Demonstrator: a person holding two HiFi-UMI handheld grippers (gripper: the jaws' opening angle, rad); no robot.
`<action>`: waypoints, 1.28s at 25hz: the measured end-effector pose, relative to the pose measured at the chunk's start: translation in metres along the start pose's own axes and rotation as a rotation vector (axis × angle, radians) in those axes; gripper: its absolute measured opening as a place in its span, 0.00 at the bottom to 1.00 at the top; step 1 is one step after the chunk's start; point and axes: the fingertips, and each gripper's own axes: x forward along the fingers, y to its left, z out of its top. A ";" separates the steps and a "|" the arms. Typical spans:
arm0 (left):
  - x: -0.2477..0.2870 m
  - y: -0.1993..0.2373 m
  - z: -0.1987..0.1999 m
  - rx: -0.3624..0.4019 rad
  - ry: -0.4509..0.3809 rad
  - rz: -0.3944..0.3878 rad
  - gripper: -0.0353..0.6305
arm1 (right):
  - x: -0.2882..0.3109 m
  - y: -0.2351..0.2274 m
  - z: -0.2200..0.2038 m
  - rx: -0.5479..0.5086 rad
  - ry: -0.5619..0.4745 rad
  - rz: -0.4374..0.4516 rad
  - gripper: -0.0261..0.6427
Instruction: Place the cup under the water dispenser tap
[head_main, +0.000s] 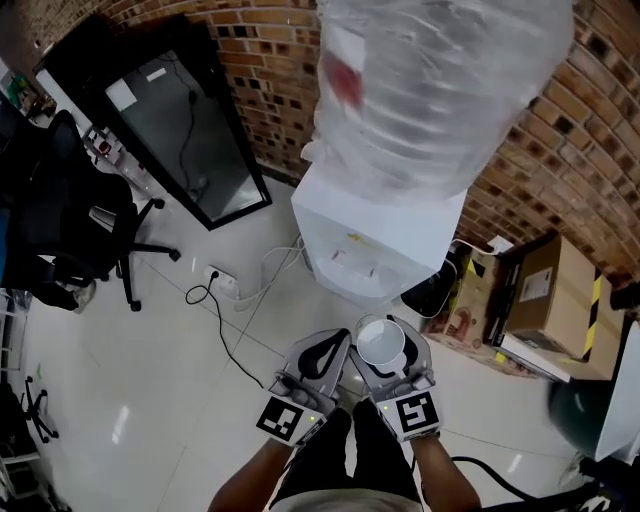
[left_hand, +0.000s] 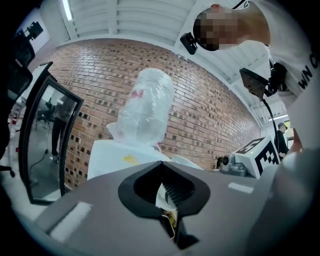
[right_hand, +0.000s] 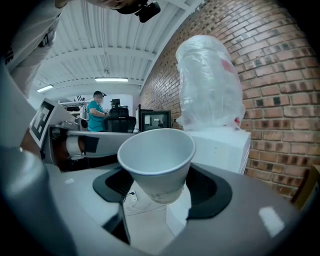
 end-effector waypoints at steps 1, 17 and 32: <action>0.001 0.003 -0.007 -0.004 0.003 0.002 0.03 | 0.004 0.000 -0.009 0.006 0.006 -0.001 0.53; 0.027 0.040 -0.105 -0.069 0.043 0.031 0.03 | 0.079 -0.035 -0.135 0.061 0.053 -0.053 0.53; 0.008 0.052 -0.174 -0.111 0.153 -0.007 0.03 | 0.153 -0.102 -0.249 0.145 0.102 -0.202 0.53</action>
